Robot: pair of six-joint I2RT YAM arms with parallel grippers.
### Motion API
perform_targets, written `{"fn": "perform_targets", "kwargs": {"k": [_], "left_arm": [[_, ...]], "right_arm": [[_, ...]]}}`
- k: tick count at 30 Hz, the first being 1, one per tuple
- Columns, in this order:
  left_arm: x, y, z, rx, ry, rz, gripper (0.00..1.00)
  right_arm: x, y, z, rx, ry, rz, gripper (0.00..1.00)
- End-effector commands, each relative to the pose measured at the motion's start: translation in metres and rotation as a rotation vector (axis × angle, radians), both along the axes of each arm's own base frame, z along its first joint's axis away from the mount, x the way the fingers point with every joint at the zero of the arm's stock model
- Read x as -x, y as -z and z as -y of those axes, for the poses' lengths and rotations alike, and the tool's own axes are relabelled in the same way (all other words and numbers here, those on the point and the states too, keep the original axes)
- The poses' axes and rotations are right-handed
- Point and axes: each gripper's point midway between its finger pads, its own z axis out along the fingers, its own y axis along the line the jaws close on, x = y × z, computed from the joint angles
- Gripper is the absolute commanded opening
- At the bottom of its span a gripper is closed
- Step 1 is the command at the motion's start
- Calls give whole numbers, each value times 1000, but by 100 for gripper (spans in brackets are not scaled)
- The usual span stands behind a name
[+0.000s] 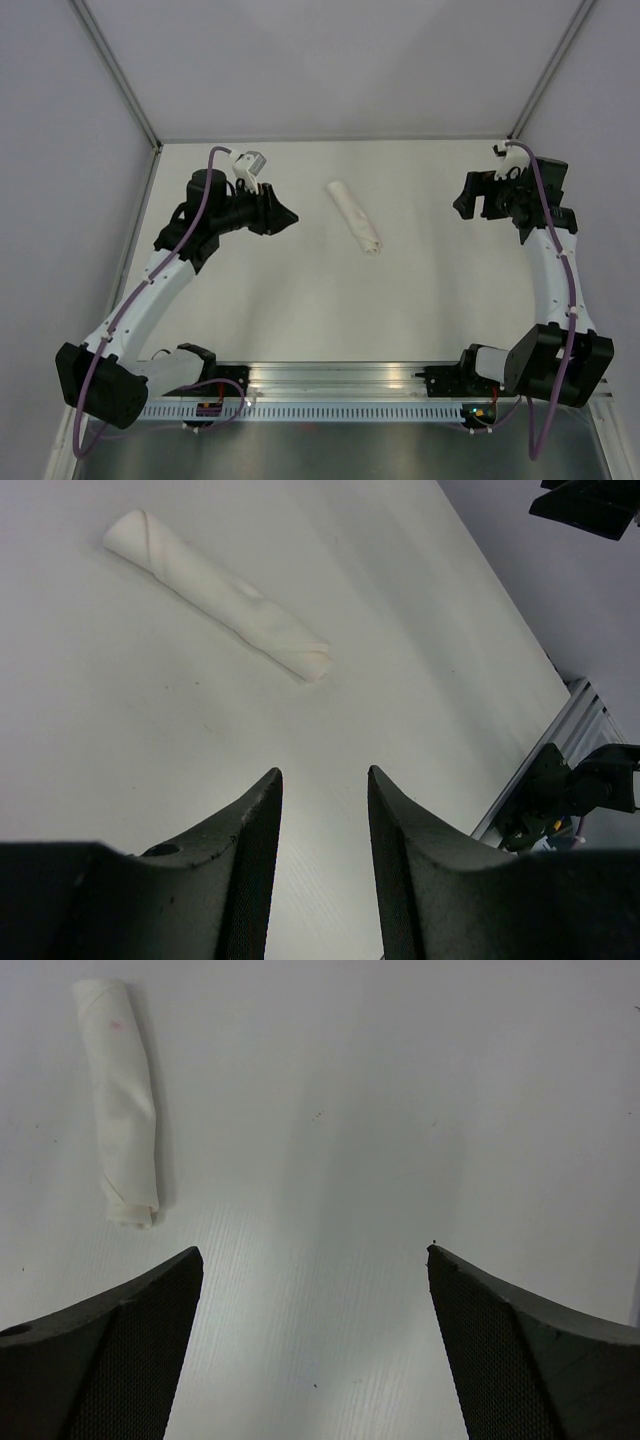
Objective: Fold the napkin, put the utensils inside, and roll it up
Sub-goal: Roll the napkin with the utensil
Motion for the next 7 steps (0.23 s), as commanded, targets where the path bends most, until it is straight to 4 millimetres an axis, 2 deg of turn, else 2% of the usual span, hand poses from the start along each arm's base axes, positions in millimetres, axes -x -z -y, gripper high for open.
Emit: {"fn": "perform_targets", "kwargs": {"k": [1,7], "left_arm": [[0,-5,0,-9,19,49,45],[3,-7,-1,-7,20,62,45]], "right_arm": [[-2,1,-1,-10,-33,12,98],[-4,-2,2,-7,-25,35,98]]}}
